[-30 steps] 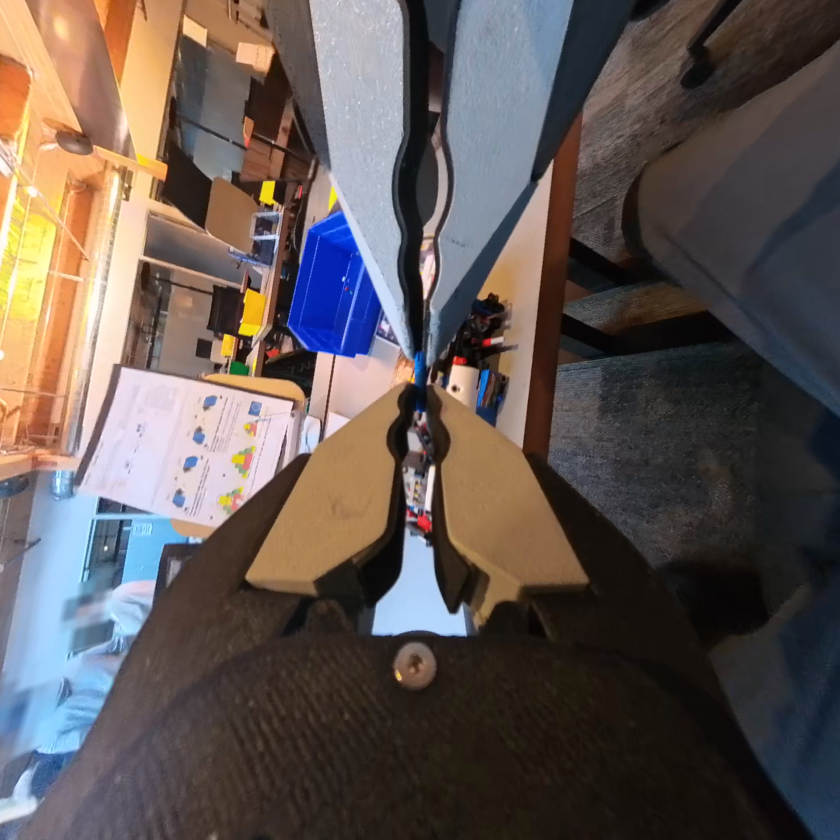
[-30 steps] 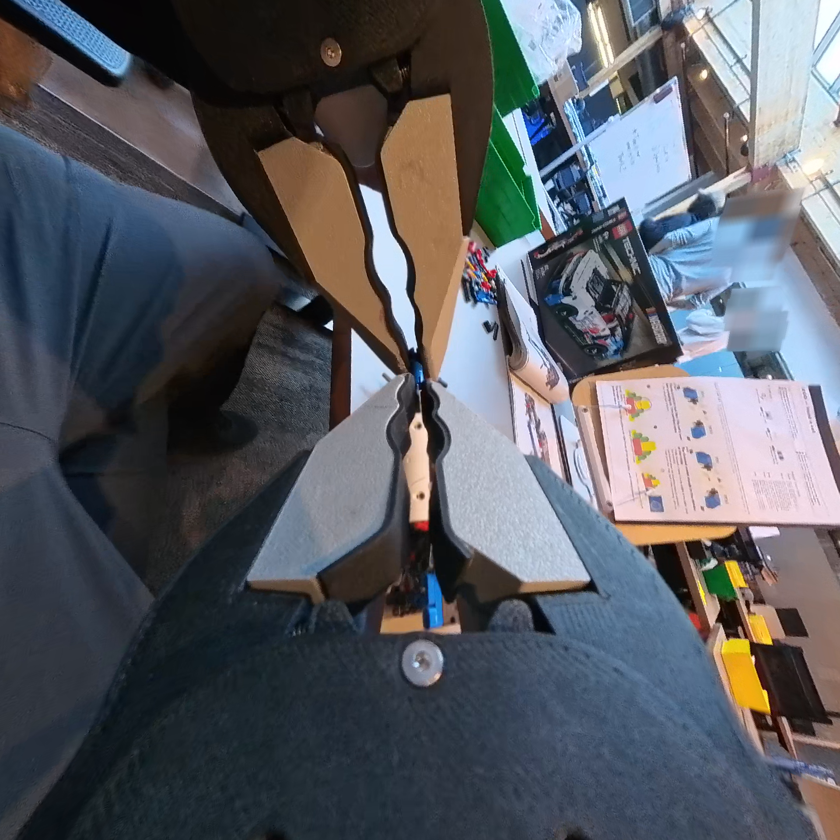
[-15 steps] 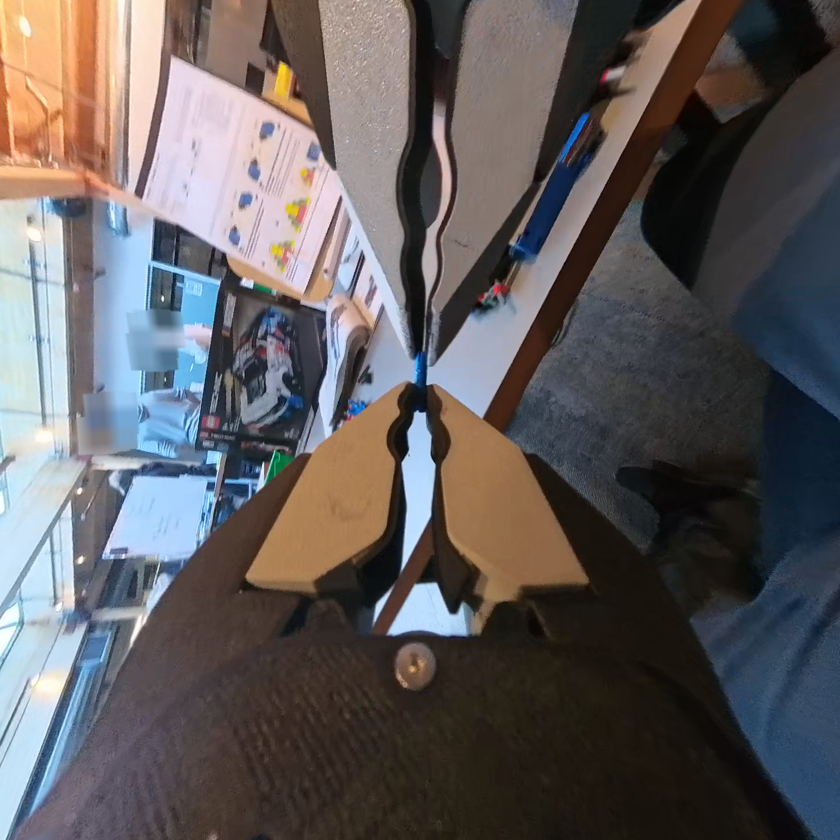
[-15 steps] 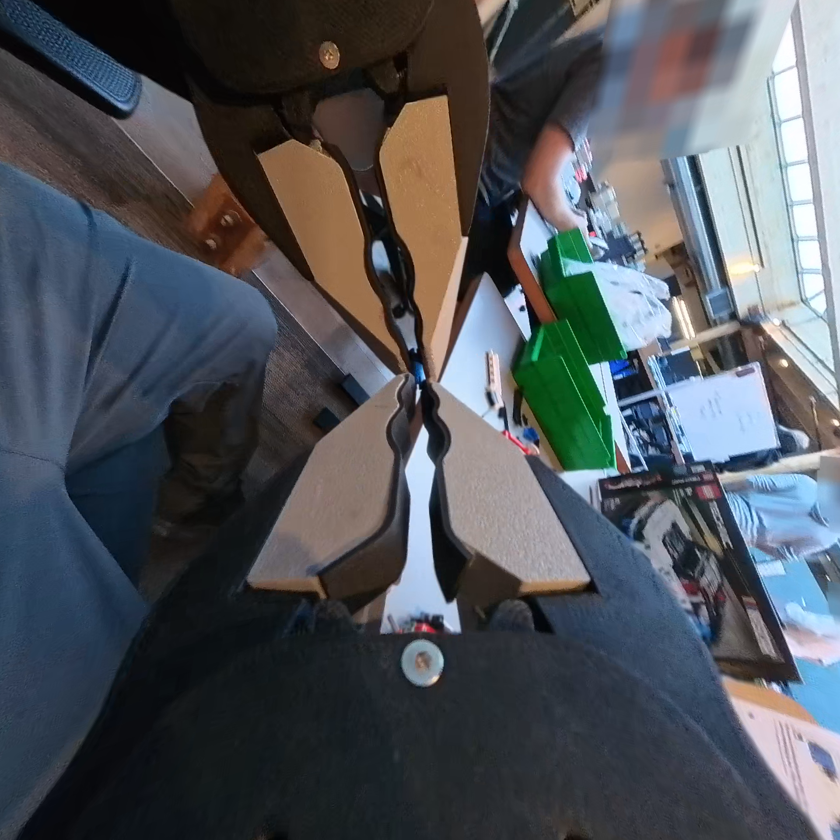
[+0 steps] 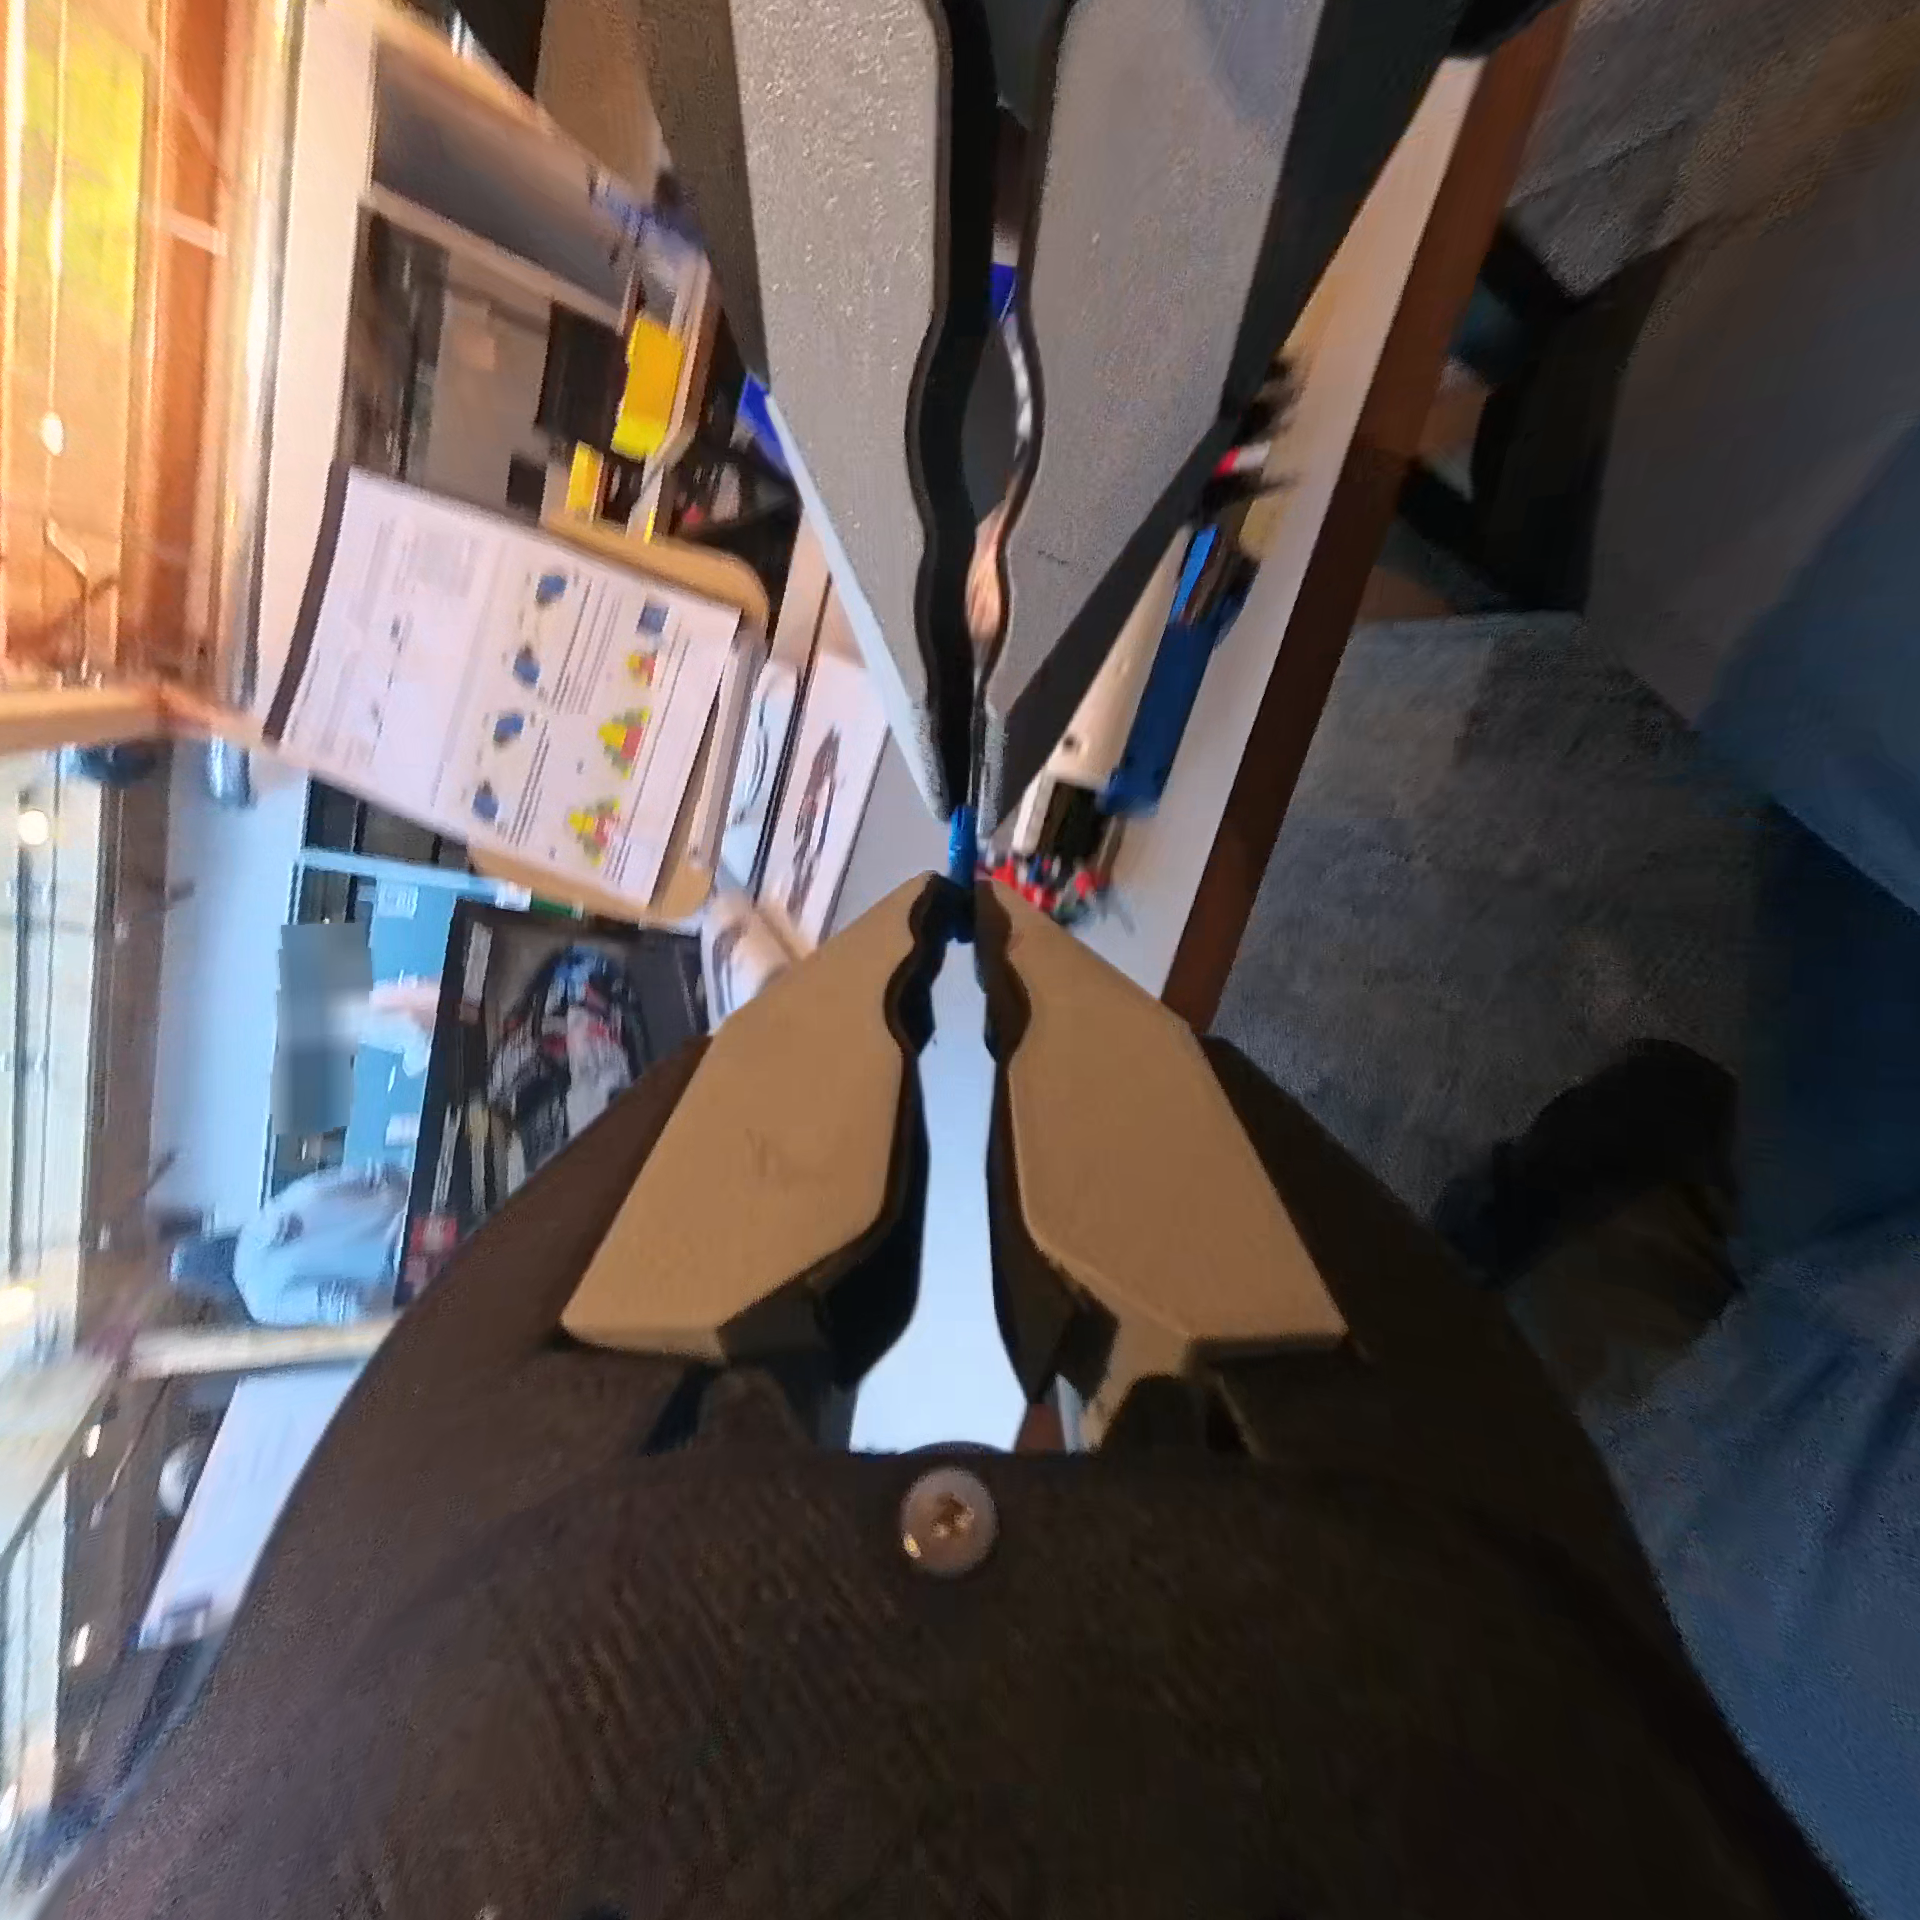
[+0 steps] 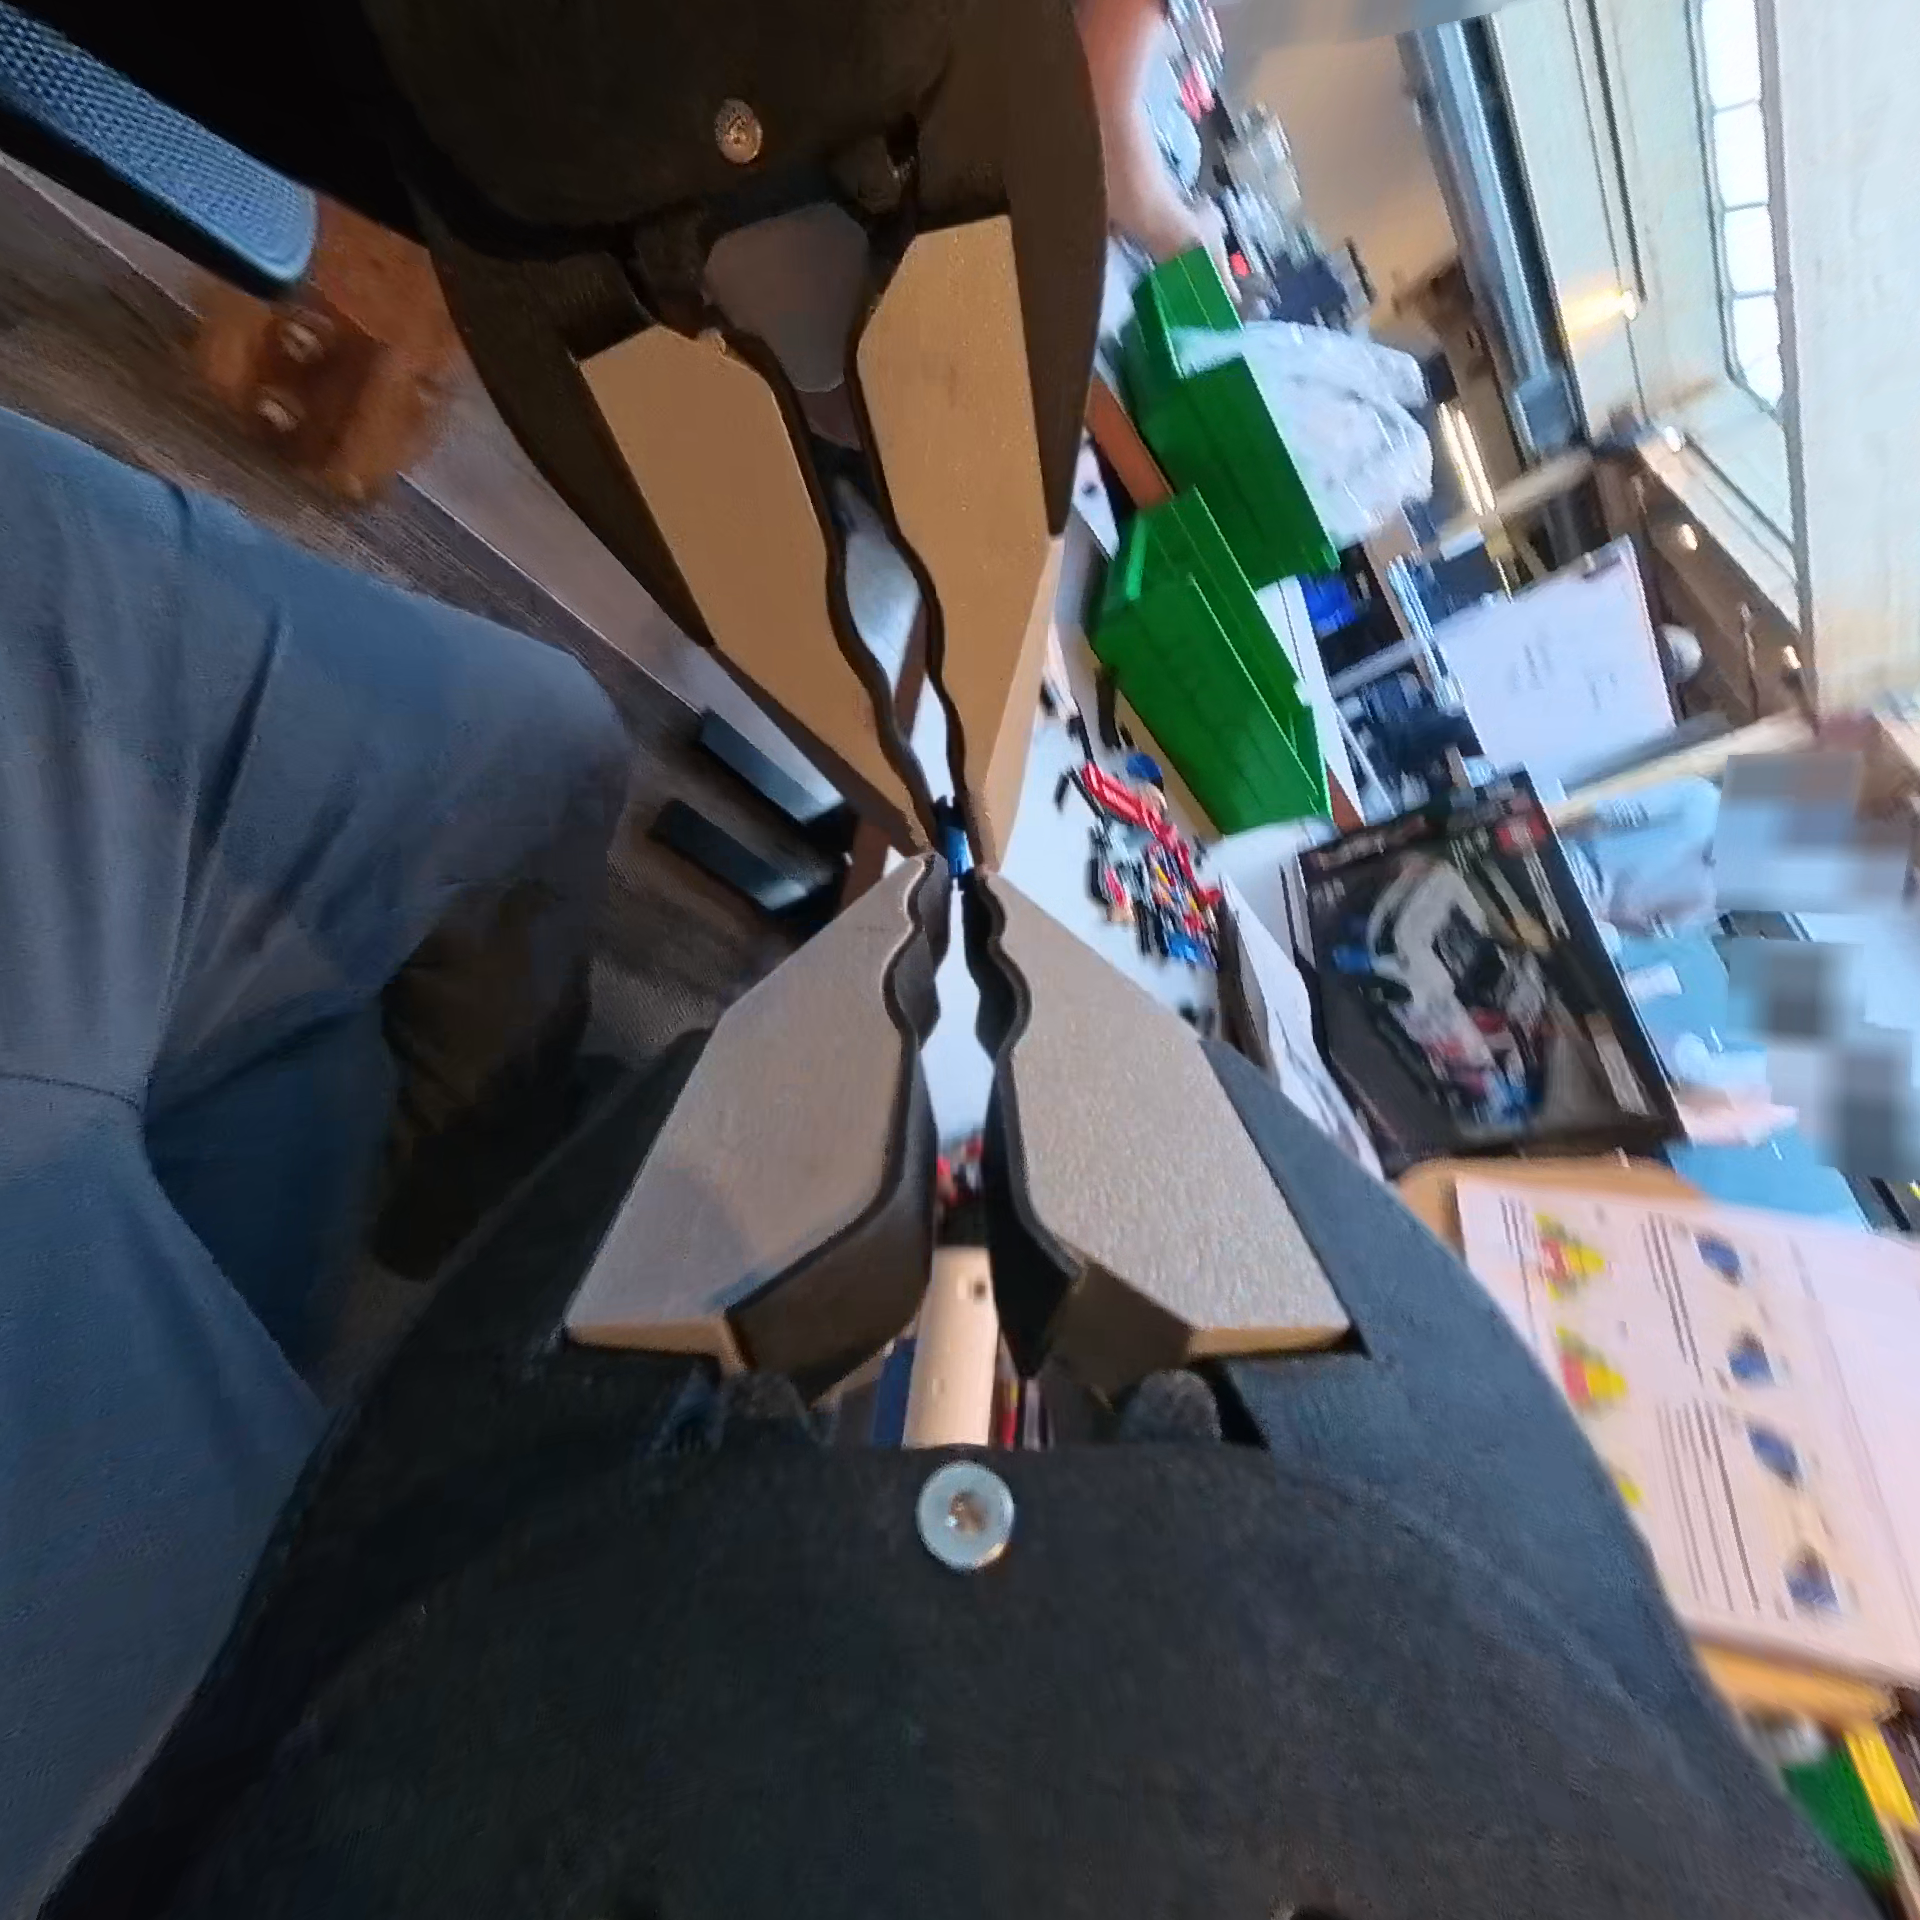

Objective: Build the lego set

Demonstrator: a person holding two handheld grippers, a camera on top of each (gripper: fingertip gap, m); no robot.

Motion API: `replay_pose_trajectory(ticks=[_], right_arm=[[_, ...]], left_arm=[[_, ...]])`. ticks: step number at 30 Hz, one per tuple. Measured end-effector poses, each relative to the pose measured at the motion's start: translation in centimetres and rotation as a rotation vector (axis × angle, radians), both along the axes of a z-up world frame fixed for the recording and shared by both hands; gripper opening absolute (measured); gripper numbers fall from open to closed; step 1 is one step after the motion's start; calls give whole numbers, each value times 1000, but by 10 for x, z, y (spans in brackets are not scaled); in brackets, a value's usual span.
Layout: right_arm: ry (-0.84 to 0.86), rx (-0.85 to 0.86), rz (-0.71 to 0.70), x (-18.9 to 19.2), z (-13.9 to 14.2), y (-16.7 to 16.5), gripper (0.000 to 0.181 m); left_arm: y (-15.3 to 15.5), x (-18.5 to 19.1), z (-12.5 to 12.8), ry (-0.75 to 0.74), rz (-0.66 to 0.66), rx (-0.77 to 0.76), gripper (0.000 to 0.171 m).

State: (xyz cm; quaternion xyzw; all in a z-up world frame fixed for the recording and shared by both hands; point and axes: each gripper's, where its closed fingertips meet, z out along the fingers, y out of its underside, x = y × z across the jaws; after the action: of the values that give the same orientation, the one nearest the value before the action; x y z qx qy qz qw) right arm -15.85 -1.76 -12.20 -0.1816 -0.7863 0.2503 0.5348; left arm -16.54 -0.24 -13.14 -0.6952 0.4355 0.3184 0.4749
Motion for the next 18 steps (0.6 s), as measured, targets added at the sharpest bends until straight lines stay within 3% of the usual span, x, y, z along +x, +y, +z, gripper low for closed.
replay_pose_trajectory(ticks=[6,12,15,18], right_arm=[[7,9,-411,86,3,52,2],[14,29,-844,193,8,63,2],[12,39,-984,229,11,59,2],[8,47,-1014,236,14,59,2]], left_arm=[[54,92,3,18,-412,12,1],[66,204,8,28,-839,33,1],[61,242,11,19,-967,41,2],[62,249,13,-6,-986,45,2]])
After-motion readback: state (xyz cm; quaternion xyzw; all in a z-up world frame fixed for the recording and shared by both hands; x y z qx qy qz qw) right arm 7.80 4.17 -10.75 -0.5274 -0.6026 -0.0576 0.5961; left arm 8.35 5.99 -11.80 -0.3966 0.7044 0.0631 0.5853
